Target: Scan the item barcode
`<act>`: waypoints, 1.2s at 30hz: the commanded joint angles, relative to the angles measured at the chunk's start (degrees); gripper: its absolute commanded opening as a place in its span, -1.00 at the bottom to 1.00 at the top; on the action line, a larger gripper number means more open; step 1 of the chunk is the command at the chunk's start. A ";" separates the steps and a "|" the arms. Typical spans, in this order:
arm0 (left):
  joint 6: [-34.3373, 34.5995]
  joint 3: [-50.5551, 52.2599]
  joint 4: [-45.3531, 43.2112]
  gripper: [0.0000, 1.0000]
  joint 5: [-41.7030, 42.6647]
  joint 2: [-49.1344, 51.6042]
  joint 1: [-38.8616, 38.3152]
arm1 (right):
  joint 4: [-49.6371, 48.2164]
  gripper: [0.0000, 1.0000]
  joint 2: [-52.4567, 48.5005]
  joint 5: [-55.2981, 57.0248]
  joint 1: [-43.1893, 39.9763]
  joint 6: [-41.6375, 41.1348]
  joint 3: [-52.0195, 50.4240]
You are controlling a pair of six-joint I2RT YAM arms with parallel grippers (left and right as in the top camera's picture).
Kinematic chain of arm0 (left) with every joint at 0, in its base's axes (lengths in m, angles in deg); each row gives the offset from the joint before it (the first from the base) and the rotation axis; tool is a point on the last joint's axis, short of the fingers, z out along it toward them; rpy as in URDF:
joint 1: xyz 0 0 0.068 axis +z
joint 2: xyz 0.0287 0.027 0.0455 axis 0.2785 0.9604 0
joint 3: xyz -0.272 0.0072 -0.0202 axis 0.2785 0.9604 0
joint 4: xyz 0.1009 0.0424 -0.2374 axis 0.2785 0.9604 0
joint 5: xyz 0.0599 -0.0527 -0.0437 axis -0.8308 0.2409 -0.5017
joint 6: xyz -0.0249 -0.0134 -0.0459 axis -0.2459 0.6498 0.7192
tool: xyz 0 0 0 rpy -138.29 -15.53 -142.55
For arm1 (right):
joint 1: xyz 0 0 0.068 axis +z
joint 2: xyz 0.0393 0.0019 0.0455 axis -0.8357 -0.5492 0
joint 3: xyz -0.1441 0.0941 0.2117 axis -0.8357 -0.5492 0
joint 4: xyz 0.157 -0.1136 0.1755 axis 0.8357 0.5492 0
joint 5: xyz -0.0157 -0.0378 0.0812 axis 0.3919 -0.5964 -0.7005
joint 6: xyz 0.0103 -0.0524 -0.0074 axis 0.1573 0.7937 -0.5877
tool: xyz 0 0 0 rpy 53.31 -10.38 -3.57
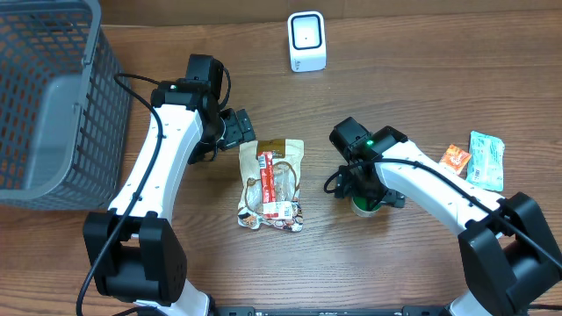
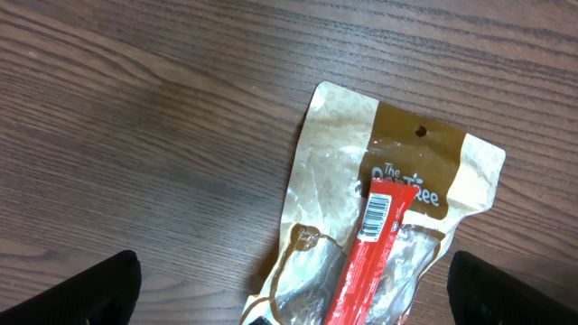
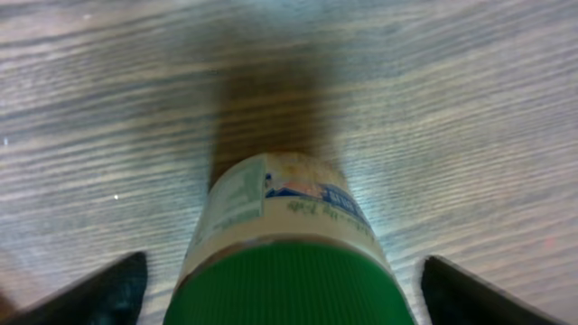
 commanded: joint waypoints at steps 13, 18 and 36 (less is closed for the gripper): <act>0.35 -1.20 -0.04 1.00 0.20 -1.29 -0.11 | 1.25 0.14 -0.13 -2.40 -1.20 8.17 -0.33; 0.33 -1.20 -0.04 1.00 0.20 -1.29 -0.11 | 2.60 0.29 -0.13 -2.29 -1.20 5.22 -0.33; 0.33 -1.20 -0.04 1.00 0.20 -1.29 -0.11 | 4.61 0.70 -0.13 -4.48 -1.20 5.20 -0.33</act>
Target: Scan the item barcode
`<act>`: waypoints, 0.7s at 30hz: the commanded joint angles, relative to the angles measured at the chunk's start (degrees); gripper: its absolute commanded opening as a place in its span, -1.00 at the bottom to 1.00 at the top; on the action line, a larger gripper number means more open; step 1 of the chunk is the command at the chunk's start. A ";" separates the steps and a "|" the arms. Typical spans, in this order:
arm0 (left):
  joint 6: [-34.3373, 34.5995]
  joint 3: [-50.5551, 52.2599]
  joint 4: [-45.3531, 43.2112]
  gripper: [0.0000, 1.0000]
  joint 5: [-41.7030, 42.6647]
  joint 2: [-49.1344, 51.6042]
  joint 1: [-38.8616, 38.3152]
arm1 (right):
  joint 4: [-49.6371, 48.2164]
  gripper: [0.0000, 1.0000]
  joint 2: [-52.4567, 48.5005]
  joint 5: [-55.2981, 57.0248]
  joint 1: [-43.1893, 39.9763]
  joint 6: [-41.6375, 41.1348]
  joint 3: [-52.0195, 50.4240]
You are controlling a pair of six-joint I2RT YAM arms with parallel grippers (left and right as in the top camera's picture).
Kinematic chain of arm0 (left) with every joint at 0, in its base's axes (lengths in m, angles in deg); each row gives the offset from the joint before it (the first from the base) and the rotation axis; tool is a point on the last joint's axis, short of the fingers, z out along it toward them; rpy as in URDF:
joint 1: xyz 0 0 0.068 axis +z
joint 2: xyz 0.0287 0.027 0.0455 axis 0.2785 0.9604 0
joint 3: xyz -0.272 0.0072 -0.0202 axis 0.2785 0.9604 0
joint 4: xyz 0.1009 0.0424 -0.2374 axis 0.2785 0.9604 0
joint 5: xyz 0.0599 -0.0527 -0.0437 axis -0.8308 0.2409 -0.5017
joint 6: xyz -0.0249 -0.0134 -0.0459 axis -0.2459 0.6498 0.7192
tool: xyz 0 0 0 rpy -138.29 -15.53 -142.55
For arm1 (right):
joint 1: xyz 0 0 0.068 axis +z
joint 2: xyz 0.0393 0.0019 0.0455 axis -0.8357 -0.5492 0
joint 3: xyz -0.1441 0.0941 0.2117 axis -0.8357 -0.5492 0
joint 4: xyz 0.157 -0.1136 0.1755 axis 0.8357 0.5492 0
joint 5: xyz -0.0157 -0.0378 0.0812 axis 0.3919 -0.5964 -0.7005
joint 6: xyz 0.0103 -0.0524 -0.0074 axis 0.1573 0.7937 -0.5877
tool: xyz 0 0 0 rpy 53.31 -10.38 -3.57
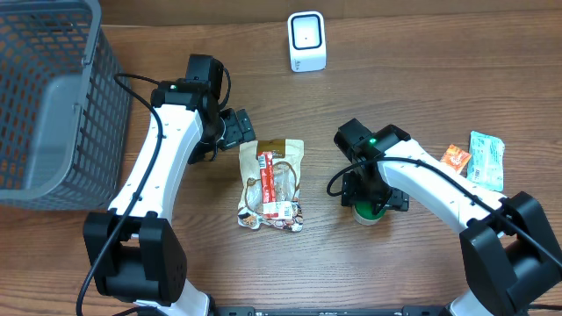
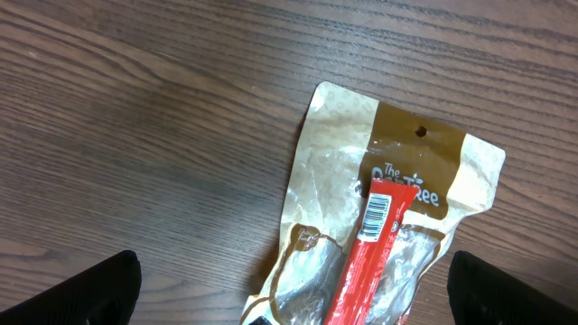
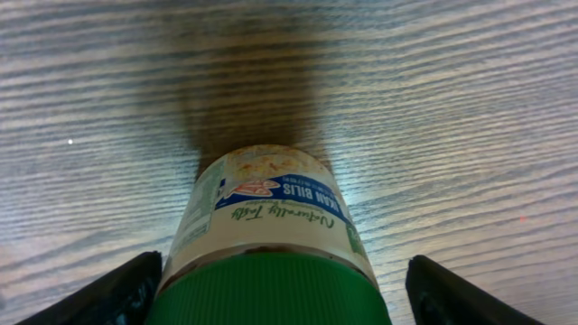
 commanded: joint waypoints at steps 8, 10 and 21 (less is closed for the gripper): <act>0.35 -1.20 -0.04 1.00 0.17 -1.29 -0.11 | -5.07 0.64 -0.13 -1.22 -0.33 -14.38 -0.33; 0.35 -1.20 -0.04 1.00 0.17 -1.29 -0.11 | -7.06 0.53 -0.13 -1.25 -0.33 -20.44 -0.33; 0.35 -1.20 -0.04 1.00 0.17 -1.29 -0.11 | -5.68 0.73 0.37 0.50 -5.11 -6.01 5.49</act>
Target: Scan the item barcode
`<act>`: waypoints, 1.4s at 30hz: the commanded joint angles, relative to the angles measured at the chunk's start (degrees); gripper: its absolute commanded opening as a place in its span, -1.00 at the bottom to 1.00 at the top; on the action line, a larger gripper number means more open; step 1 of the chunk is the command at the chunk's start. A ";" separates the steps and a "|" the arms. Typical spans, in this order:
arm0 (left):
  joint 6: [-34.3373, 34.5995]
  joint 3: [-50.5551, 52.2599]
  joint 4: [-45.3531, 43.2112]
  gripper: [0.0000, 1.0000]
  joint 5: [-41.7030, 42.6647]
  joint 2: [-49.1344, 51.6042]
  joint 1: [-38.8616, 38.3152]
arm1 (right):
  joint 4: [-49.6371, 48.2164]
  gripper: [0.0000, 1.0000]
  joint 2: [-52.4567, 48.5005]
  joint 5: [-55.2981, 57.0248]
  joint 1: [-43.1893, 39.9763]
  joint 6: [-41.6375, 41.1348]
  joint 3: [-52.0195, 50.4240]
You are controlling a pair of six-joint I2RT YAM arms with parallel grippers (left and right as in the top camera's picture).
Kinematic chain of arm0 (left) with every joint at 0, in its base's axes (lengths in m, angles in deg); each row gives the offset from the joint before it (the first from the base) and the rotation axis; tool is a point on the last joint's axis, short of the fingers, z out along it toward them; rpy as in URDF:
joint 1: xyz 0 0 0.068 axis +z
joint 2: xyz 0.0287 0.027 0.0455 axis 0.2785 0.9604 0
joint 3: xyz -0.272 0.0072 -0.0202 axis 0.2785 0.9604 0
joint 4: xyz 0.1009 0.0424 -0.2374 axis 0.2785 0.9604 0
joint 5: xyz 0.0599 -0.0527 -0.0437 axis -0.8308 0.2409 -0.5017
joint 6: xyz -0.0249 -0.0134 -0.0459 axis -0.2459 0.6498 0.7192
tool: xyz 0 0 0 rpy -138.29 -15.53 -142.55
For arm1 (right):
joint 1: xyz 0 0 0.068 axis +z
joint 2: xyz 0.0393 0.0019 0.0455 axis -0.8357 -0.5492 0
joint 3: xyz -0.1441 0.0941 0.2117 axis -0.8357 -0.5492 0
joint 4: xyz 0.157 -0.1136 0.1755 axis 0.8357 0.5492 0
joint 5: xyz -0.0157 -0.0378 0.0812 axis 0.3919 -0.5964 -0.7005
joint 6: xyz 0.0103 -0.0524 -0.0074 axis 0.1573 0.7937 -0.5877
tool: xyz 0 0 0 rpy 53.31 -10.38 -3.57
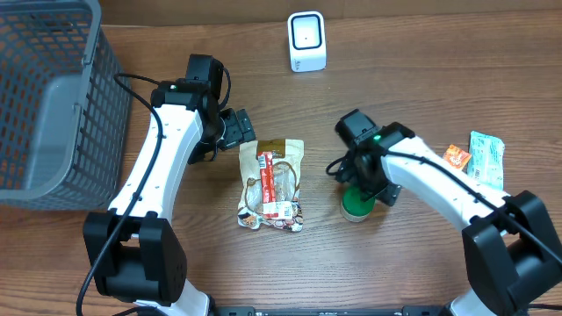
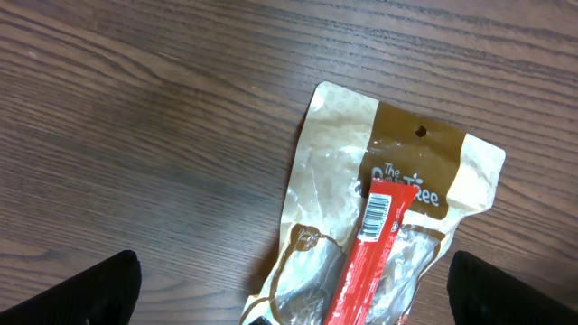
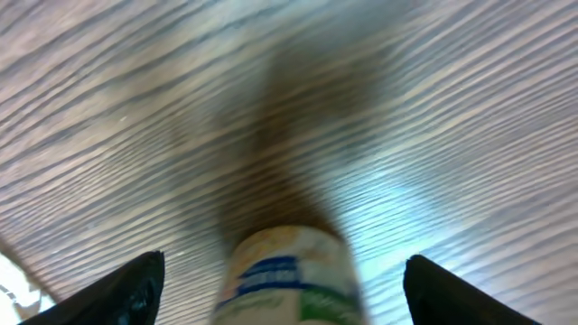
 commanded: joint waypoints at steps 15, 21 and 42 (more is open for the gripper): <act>0.35 -1.20 -0.02 0.99 0.20 -1.29 -0.11 | 6.32 0.87 1.18 -10.56 -2.05 57.24 7.43; 0.35 -1.20 -0.02 1.00 0.20 -1.29 -0.11 | 8.87 0.92 1.14 -10.38 1.09 63.76 7.13; 0.35 -1.20 -0.02 0.99 0.20 -1.29 -0.11 | 3.85 0.98 1.09 3.02 7.43 63.67 -3.32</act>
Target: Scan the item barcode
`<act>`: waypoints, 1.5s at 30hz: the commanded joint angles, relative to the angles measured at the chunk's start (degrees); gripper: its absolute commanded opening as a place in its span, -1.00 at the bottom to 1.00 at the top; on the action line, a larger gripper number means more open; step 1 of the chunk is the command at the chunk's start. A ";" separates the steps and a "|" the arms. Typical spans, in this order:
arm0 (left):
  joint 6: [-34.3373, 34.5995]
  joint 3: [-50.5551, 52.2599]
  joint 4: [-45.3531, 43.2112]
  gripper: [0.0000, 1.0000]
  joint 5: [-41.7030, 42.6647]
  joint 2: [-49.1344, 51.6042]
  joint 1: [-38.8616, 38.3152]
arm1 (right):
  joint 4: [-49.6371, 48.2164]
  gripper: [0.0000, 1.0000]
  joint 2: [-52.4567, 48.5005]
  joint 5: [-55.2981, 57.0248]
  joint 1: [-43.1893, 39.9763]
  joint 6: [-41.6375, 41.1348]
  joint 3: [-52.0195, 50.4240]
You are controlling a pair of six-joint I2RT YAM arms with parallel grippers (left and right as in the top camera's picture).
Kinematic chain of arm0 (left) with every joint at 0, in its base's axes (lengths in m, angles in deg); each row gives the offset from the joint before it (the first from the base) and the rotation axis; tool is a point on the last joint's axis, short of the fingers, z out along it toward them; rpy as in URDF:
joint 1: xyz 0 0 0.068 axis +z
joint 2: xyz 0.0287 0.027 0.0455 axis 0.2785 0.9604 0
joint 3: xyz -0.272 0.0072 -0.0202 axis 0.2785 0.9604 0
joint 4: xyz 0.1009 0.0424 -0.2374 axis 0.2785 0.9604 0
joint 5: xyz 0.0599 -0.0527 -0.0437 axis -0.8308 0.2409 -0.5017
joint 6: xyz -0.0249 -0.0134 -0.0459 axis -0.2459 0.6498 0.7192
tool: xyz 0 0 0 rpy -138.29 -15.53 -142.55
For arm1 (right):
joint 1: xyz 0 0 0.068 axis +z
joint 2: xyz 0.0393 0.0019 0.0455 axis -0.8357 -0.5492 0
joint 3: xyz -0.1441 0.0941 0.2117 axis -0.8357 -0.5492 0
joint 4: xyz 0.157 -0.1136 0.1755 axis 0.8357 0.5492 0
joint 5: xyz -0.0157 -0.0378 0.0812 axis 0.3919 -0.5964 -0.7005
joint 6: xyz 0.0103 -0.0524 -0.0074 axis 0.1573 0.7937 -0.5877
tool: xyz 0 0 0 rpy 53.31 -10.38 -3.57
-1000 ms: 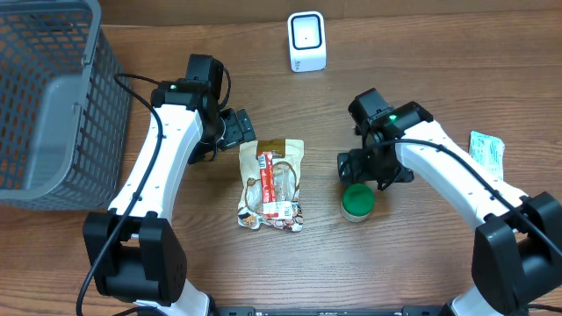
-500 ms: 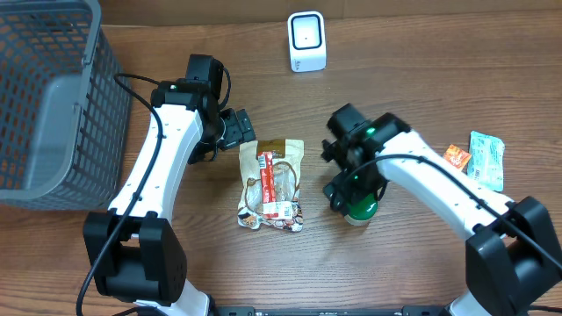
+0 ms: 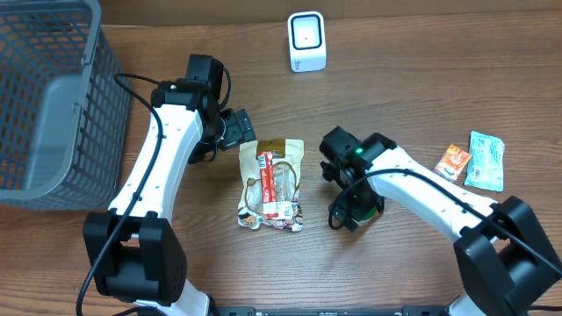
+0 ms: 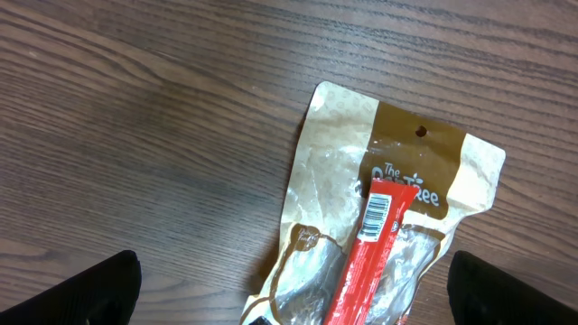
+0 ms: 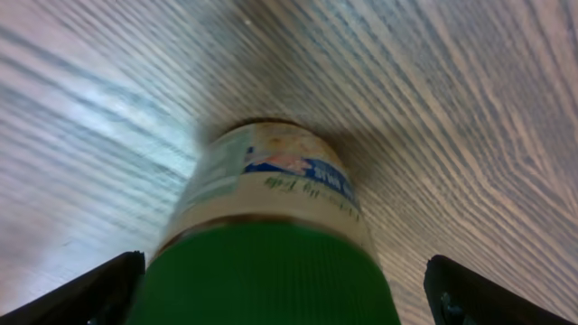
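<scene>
A jar with a green lid (image 5: 266, 271) and a pale label stands upright on the wood table, right of centre (image 3: 370, 211). My right gripper (image 5: 275, 302) is open and straddles the lid, one finger on each side, and in the overhead view the right gripper (image 3: 354, 209) covers most of the jar. A brown snack pouch (image 3: 272, 183) with a red barcode strip (image 4: 377, 226) lies flat in the middle. My left gripper (image 4: 293, 302) hovers open over the pouch's upper end. The white scanner (image 3: 306, 41) stands at the far edge.
A grey wire basket (image 3: 48, 96) fills the left side of the table. An orange sachet (image 3: 454, 161) and a teal packet (image 3: 486, 161) lie at the right, beyond my right arm.
My right wrist has turned and shifted left, so it now comes at the jar from its left side. The jar fills the space between the fingers again. The left arm has not moved.
My right gripper stood open around the jar's lid at the first two moments. Then it was tilted off, with the jar low and small in its view. Now it straddles the lid again from a new angle. The left gripper stayed open over the pouch throughout.
</scene>
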 commanded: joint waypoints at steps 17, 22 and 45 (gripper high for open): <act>0.35 -1.20 -0.04 0.99 0.20 -1.29 -0.11 | -9.14 0.14 0.90 1.86 -11.04 -23.04 -1.77; 0.35 -1.20 -0.04 0.99 0.20 -1.29 -0.11 | -14.10 0.33 0.90 -4.22 -17.27 -48.54 -1.77; 0.35 -1.20 -0.04 1.00 0.20 -1.29 -0.11 | -3.72 0.84 0.92 -2.80 -19.15 -31.95 12.17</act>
